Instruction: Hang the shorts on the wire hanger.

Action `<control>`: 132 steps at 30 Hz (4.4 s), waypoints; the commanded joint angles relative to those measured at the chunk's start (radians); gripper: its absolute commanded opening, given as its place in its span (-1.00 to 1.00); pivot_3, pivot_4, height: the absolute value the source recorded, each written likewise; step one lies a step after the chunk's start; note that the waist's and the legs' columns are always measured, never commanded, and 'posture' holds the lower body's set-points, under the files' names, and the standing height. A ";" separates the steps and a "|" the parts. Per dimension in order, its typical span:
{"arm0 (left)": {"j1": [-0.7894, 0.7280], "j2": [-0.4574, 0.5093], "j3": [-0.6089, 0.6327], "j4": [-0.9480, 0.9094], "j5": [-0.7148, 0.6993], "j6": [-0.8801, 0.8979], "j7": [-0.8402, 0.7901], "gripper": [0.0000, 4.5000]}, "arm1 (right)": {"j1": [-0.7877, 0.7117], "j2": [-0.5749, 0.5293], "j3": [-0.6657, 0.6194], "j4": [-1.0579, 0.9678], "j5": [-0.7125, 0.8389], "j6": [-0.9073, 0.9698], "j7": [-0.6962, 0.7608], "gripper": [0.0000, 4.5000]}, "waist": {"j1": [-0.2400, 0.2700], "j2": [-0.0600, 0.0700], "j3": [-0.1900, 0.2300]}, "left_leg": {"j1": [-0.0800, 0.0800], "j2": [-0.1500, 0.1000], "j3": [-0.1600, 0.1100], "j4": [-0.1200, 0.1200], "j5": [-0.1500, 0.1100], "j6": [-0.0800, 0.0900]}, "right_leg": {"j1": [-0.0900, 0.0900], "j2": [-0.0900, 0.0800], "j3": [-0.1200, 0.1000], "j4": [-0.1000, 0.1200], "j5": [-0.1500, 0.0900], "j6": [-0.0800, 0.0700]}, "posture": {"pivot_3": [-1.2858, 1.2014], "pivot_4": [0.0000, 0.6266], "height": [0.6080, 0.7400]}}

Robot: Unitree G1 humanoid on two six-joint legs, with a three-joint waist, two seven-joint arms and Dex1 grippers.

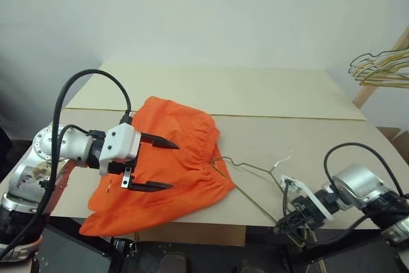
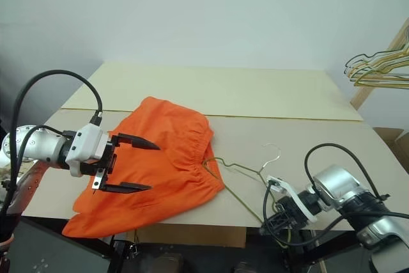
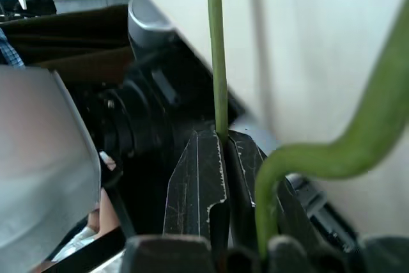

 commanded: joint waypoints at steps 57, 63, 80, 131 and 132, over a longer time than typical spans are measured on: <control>0.058 0.037 0.145 -0.076 -0.061 0.103 0.144 0.97 | -0.251 0.066 -0.061 0.300 0.018 0.005 0.047 -1.00 | 0.041 0.000 0.001 | -0.004 0.001 -0.006 0.000 0.000 0.000 | -0.001 0.000 -0.008 0.000 0.000 -0.002 | 0.29 -1.00 1.00; 0.055 0.045 0.163 -0.072 -0.066 0.128 0.158 0.97 | -0.219 0.039 -0.087 0.280 0.038 0.029 0.049 -1.00 | 0.048 0.000 0.001 | -0.005 0.000 -0.007 0.000 0.000 0.000 | -0.001 0.000 -0.009 0.000 0.000 -0.002 | 0.30 -1.00 1.00; 0.079 0.042 0.160 -0.086 -0.067 0.120 0.150 0.97 | -0.136 0.009 -0.085 0.161 0.085 0.055 0.026 -1.00 | 0.090 0.001 0.001 | -0.010 0.001 -0.011 0.003 0.000 0.000 | -0.002 -0.001 -0.014 -0.001 0.000 -0.003 | 0.30 -1.00 1.00; 0.008 0.030 0.095 -0.054 -0.033 0.087 0.117 0.97 | -0.243 0.668 -0.424 0.468 -0.188 -0.428 -0.522 -1.00 | 0.021 -0.001 -0.003 | -0.004 0.003 -0.012 0.004 0.002 -0.003 | 0.002 0.001 -0.016 0.004 0.000 -0.004 | 0.27 -1.00 1.00; 0.007 0.030 0.095 -0.053 -0.032 0.087 0.116 0.97 | -0.212 0.676 -0.436 0.410 -0.199 -0.469 -0.559 -1.00 | 0.020 -0.001 -0.003 | -0.003 0.003 -0.012 0.004 0.002 -0.004 | 0.002 0.001 -0.016 0.004 0.000 -0.004 | 0.27 -1.00 1.00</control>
